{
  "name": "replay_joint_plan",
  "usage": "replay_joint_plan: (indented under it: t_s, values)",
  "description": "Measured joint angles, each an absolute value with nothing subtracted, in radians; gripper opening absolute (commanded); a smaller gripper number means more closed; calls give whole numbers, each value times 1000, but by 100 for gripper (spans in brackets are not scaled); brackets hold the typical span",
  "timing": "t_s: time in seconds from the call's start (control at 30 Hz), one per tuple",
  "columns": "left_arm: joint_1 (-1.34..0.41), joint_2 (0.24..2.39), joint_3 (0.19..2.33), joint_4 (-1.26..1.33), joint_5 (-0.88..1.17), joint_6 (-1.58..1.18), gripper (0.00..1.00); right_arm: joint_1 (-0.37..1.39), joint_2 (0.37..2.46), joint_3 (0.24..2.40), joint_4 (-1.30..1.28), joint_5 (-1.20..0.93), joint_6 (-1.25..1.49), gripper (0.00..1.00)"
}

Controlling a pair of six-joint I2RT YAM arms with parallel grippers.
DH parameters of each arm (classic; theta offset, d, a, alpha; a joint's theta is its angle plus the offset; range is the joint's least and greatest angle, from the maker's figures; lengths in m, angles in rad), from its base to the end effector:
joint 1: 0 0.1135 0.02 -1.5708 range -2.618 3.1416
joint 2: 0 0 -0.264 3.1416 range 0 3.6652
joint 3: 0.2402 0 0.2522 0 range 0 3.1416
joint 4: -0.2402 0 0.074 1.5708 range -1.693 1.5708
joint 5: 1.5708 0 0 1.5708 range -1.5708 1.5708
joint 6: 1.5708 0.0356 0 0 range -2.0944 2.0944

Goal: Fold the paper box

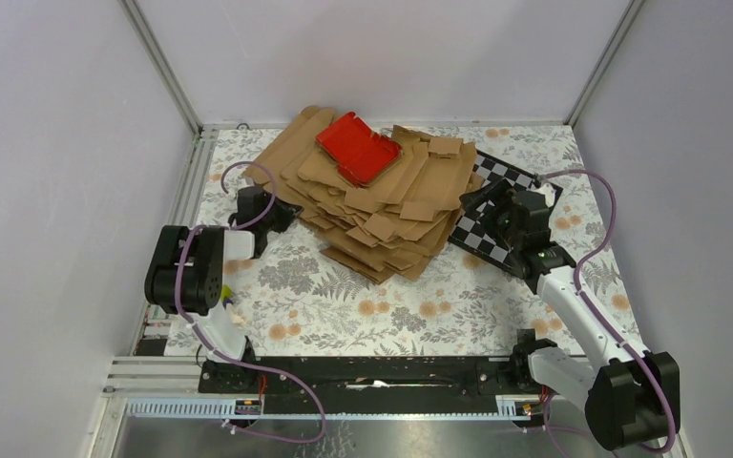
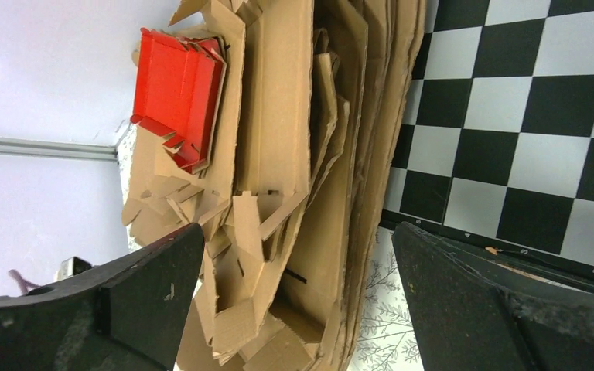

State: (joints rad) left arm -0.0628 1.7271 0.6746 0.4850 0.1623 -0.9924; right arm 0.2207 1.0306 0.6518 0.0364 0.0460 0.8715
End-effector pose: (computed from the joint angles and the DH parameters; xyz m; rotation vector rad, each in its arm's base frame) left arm 0.3256 -0.0262 0.1326 -0.9120 2.0410 -0.7736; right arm 0.2318 0.0503 0.2683 0.6614 1.8602 0.6842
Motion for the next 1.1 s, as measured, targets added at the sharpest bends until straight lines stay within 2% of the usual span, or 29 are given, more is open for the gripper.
replay_joint_plan:
  t_s: [0.23,0.5,0.63,0.7,0.73,0.8,0.83,0.87,0.93,0.97,1.0,1.1]
  values:
    - [-26,1653,648,458,147,-1002,0,221,1039,652,33,71,851,100]
    - [81,1388,558,256,-61,-986,0,221,1106,652,33,30,836,100]
    - [93,1304,517,208,-141,-1006,0,221,1156,652,57,-80,834,100]
    - [93,1270,497,184,-164,-1024,9,223,1199,652,102,-157,842,100]
    - [93,1253,490,170,-171,-1030,22,226,1219,652,123,-183,849,99]
    - [93,1222,476,153,-178,-1032,55,240,1274,652,180,-234,870,99]
    - [93,1201,469,144,-182,-1036,65,251,1297,651,202,-254,879,99]
    - [93,1179,463,132,-186,-1038,72,266,1324,651,229,-269,889,100]
    - [93,1129,458,95,-186,-1053,75,299,1364,651,274,-288,905,100]
    - [93,1108,458,77,-187,-1050,90,316,1380,651,295,-292,914,100]
    - [93,1084,458,53,-185,-1052,95,334,1394,652,313,-293,923,99]
    - [91,1008,459,-36,-177,-1059,99,382,1431,654,356,-290,953,100]
